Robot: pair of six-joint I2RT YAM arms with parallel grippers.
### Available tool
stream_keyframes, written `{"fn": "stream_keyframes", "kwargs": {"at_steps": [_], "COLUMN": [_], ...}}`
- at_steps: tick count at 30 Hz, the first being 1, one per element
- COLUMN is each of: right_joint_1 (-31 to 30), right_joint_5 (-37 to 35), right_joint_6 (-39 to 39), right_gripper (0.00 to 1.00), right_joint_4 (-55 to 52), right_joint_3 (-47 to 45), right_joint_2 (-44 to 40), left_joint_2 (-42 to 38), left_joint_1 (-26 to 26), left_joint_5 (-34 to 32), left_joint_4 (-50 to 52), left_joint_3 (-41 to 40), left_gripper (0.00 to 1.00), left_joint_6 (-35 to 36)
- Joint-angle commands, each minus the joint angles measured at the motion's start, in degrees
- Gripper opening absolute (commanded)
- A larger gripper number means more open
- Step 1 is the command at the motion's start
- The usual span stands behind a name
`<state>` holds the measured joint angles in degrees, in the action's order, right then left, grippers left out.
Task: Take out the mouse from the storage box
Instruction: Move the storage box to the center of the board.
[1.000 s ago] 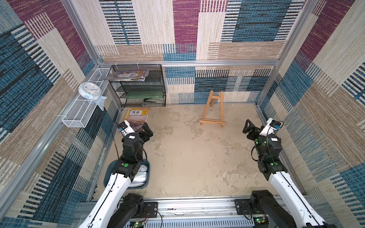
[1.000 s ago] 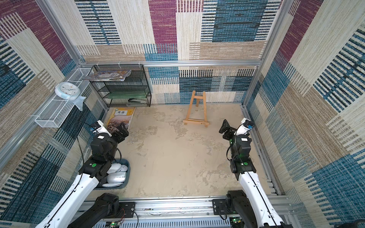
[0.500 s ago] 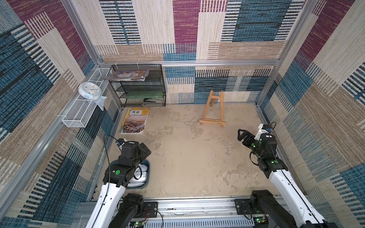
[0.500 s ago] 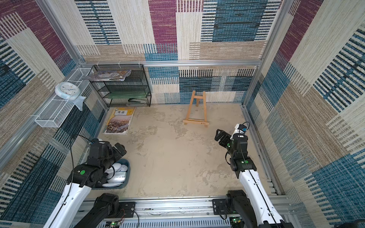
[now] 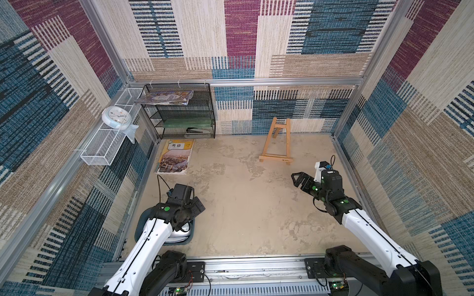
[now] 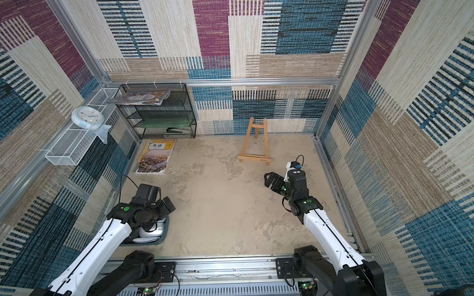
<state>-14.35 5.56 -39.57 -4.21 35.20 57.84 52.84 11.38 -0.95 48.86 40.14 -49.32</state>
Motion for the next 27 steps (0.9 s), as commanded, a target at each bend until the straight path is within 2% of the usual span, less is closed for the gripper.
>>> {"fn": "stream_keyframes", "kwargs": {"at_steps": [1,8,15,27], "right_joint_1": [-2.81,-7.03,-8.14,-8.40], "right_joint_5": [-1.96,-3.59,-5.09,-8.93], "right_joint_6": [-0.78,-0.54,-0.29,-1.01], "right_gripper": [0.99,1.00,1.00,0.99], "right_joint_4": [-0.53,-0.01,-0.45,-4.26], "right_joint_3": [1.05,2.26,2.19,2.14], "right_joint_2": [1.32,4.33,4.87,3.31], "left_joint_2": [1.77,7.01,12.47,29.01], "left_joint_1": [0.55,2.93,9.75,27.44], "left_joint_5": [3.56,4.89,2.18,2.44], "left_joint_4": [-3.26,-7.42,-8.85,-18.03], "left_joint_3": [-0.33,0.10,4.31,14.96], "left_gripper": [0.99,0.99,0.99,0.99], "left_joint_6": [0.32,-0.69,-2.97,-9.22]}}
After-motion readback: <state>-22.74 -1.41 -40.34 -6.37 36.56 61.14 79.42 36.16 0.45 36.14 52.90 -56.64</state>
